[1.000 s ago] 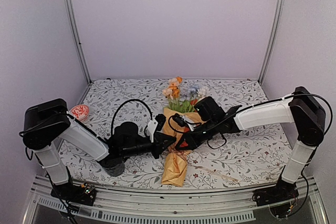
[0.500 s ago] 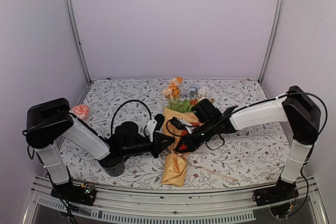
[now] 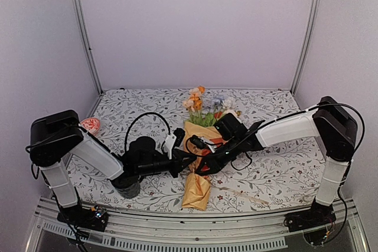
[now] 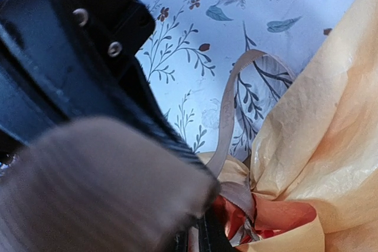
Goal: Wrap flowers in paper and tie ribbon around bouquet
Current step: Cross the half-tied ribbon over the folded bouquet.
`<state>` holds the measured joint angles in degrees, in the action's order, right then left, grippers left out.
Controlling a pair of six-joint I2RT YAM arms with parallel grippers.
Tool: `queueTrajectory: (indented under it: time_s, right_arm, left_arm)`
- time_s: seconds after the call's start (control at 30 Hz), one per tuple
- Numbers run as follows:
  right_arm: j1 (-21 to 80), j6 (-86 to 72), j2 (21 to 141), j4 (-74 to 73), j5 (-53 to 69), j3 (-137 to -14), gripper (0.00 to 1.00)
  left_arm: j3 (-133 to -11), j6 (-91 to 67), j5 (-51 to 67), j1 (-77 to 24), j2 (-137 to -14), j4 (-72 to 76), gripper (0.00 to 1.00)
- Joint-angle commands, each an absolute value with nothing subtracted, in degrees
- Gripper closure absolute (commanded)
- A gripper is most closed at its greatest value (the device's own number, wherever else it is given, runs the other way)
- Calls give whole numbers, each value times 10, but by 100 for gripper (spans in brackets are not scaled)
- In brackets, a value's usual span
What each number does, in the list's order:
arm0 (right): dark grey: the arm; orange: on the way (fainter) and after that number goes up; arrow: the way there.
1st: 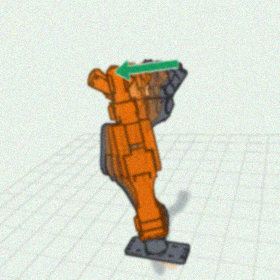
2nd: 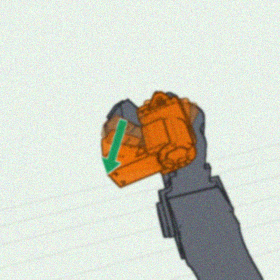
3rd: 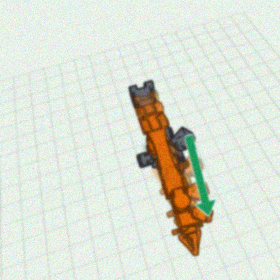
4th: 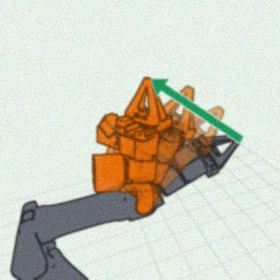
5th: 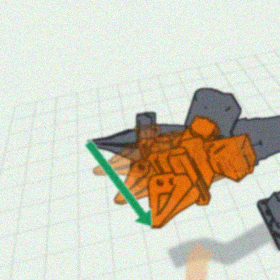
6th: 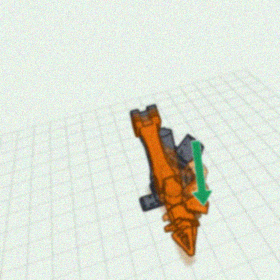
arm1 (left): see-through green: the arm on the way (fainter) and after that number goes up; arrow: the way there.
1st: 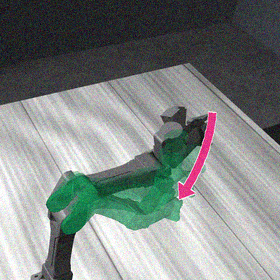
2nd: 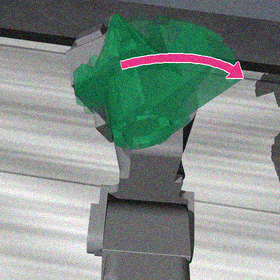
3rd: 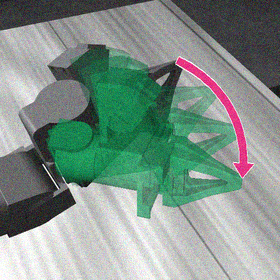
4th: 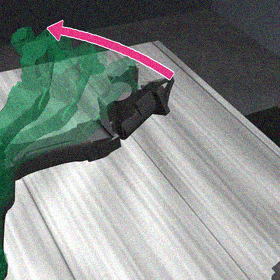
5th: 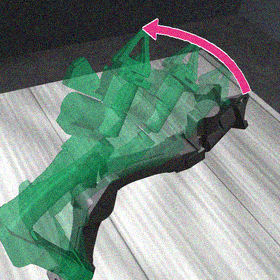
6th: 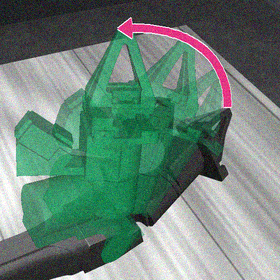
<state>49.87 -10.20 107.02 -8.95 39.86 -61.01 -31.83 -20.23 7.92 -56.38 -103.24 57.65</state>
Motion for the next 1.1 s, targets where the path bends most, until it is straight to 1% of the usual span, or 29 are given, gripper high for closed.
queueTrajectory:
  time_s: [0.0,0.13,0.5,0.67,0.83,0.87,0.97,1.07]
  right_arm:
    - [502,-100,1085,-78,408,-623,95]
    - [501,-104,1071,-76,388,-622,100]
    - [478,-137,1007,-62,339,-589,100]
    - [477,-148,1001,-57,333,-581,98]
    - [477,-151,1005,-58,332,-578,100]
    - [478,-151,1006,-57,335,-578,99]
    - [477,-150,1010,-57,343,-580,92]
    - [477,-151,1008,-59,327,-581,91]
  left_arm:
    - [-322,-207,88,-554,-1042,589,100]
    - [-319,-207,88,-553,-1041,591,100]
    - [-310,-214,86,-549,-1039,604,100]
    - [-309,-214,88,-548,-1040,604,100]
    - [-309,-215,87,-548,-1039,605,100]
    - [-309,-215,87,-549,-1039,606,100]
    - [-309,-215,88,-547,-1040,606,100]
    - [-307,-215,88,-547,-1039,607,100]
